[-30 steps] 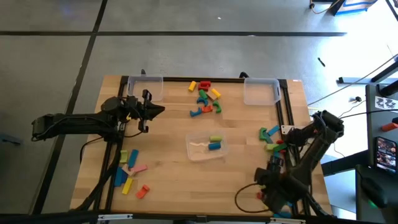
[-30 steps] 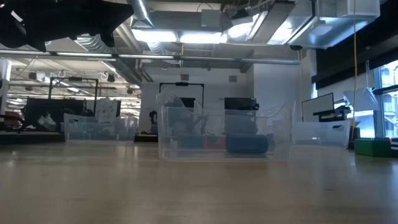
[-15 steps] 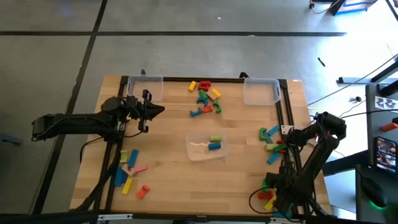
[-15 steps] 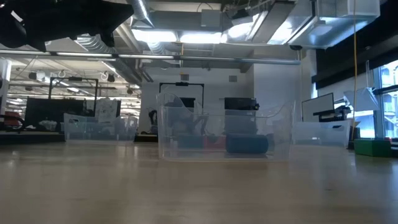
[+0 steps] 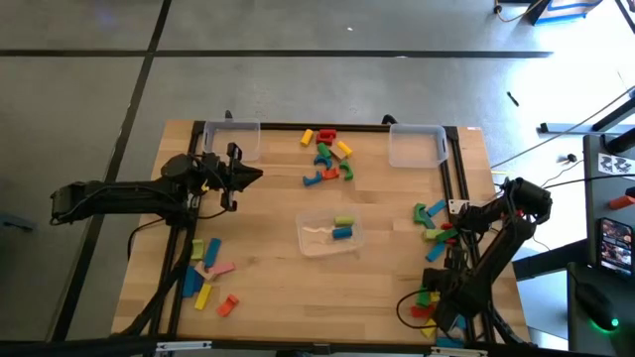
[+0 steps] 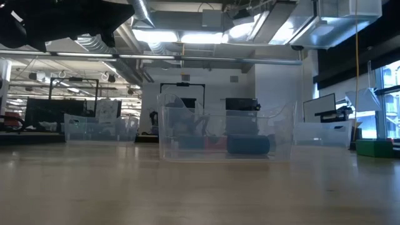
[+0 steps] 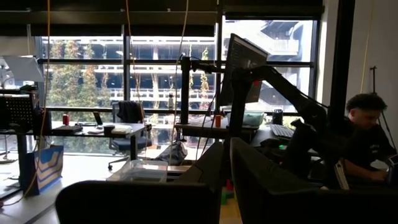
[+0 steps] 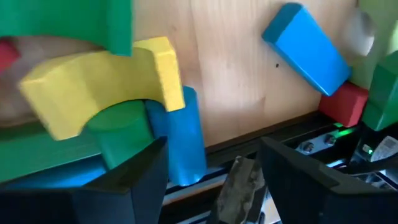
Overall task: Sort blocks by size
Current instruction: Put the blue cylindrical block into the bottom transparent bin
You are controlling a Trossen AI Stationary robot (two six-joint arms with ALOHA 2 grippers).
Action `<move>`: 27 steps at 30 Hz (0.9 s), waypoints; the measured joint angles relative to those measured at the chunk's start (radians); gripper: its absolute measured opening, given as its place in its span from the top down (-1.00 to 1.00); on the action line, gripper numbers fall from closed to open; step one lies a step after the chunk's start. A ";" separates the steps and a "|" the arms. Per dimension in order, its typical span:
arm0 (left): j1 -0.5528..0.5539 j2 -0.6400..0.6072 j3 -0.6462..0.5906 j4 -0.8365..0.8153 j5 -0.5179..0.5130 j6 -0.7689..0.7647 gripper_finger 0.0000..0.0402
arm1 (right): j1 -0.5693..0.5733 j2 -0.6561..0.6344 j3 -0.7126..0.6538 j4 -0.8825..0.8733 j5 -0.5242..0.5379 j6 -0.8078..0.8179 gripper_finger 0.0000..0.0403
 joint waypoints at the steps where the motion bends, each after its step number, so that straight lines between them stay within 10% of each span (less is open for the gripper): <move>1: 0.000 0.000 0.000 0.000 0.000 0.000 0.88 | 0.000 0.000 -0.011 0.011 -0.003 0.000 -0.21; 15: 0.000 0.000 0.000 0.000 -0.001 0.020 0.88 | 0.000 -0.002 -0.127 0.163 -0.012 0.000 -0.16; 27: 0.000 0.000 0.000 0.000 -0.001 0.019 0.88 | -0.001 -0.003 -0.142 0.175 -0.020 0.003 0.41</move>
